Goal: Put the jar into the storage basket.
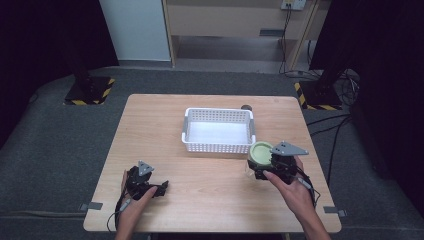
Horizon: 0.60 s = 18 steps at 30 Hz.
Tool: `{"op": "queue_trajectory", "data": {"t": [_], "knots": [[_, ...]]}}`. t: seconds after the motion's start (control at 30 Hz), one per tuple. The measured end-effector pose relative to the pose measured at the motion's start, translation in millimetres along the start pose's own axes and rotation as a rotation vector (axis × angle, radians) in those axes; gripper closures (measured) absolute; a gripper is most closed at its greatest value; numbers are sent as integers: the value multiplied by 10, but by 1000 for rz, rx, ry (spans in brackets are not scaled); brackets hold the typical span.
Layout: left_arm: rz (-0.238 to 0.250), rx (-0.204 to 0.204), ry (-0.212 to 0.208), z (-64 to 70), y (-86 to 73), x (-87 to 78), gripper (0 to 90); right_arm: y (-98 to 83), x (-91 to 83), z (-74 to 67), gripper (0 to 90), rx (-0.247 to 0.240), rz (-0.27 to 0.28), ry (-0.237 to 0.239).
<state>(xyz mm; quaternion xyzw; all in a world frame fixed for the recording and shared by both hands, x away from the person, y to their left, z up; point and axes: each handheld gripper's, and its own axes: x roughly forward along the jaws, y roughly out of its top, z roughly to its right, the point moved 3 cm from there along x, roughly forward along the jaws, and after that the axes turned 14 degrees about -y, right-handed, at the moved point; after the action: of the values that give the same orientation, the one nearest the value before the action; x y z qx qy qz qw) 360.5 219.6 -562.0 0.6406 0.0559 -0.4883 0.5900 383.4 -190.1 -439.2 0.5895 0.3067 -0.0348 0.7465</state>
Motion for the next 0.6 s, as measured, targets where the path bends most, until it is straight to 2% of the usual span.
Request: {"op": "queue_trajectory", "data": {"t": [0.3,0.37,0.43,0.5,0.6], "knots": [[0,0,0,0,0,0,0,180,82,-37,115,-3,5,-8],[0,0,0,0,0,0,0,290,136,-42,115,-8,11,-12],[0,0,0,0,0,0,0,321,150,-41,115,-5,14,-12],[0,0,0,0,0,0,0,448,225,-46,115,0,24,-15],[0,-1,0,0,0,0,0,519,286,-53,115,-2,26,-19]]}}
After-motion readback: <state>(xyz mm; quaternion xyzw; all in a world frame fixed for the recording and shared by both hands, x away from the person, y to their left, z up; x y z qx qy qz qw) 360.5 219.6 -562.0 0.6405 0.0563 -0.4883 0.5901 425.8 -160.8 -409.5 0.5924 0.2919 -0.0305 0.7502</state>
